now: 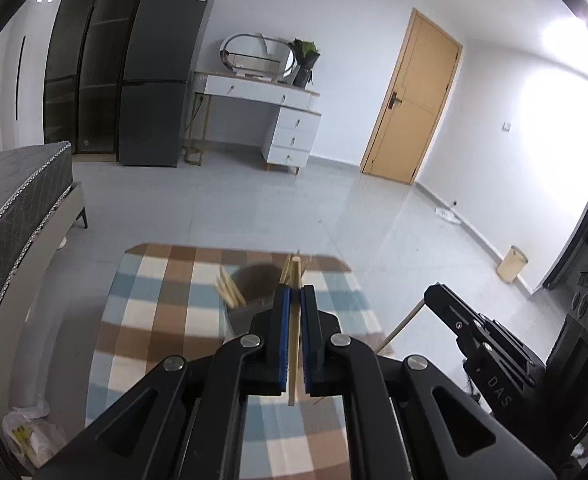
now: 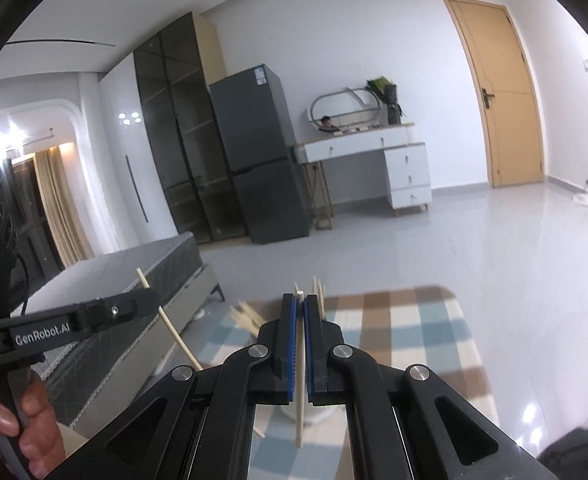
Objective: Organize utensils
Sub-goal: 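Lift both held sticks and carry them over the utensil holder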
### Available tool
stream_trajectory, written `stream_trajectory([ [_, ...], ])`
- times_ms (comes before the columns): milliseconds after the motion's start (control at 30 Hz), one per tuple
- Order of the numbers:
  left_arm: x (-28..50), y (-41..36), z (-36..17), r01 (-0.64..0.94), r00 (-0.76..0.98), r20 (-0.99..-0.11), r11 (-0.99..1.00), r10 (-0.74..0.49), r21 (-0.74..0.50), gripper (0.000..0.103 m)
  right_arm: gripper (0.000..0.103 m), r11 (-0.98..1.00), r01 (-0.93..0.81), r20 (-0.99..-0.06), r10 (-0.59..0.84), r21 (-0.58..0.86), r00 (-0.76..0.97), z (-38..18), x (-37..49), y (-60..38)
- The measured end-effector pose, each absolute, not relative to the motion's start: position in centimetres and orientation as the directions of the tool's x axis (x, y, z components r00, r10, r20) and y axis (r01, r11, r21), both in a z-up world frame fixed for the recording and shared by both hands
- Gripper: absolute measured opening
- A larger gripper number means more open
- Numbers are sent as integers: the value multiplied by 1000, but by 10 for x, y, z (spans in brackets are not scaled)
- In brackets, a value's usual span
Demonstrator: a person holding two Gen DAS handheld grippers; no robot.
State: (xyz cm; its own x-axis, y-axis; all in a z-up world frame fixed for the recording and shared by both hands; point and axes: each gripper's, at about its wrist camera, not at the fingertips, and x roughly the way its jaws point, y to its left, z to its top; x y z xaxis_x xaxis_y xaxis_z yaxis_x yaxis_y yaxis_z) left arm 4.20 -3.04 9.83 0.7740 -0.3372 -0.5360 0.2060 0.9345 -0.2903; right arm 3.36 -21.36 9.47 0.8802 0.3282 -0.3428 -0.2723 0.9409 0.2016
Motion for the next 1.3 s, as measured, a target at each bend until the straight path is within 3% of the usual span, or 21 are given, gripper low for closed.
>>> stream_trajectory([
  [300,86,-1,116,176,828,-443,910,-344,-376,1,3,940,-311,-286,340,141,896,144,83,-199],
  [500,115,14,114,137,852,-415,900,-320,-413,1,3,934,-324,-289,356,153,889,148,117,-187],
  [1300,152,4,51,133,788,-499,891,-361,-434,1,3,914,-395,-410,395,87,822,85,173,-149],
])
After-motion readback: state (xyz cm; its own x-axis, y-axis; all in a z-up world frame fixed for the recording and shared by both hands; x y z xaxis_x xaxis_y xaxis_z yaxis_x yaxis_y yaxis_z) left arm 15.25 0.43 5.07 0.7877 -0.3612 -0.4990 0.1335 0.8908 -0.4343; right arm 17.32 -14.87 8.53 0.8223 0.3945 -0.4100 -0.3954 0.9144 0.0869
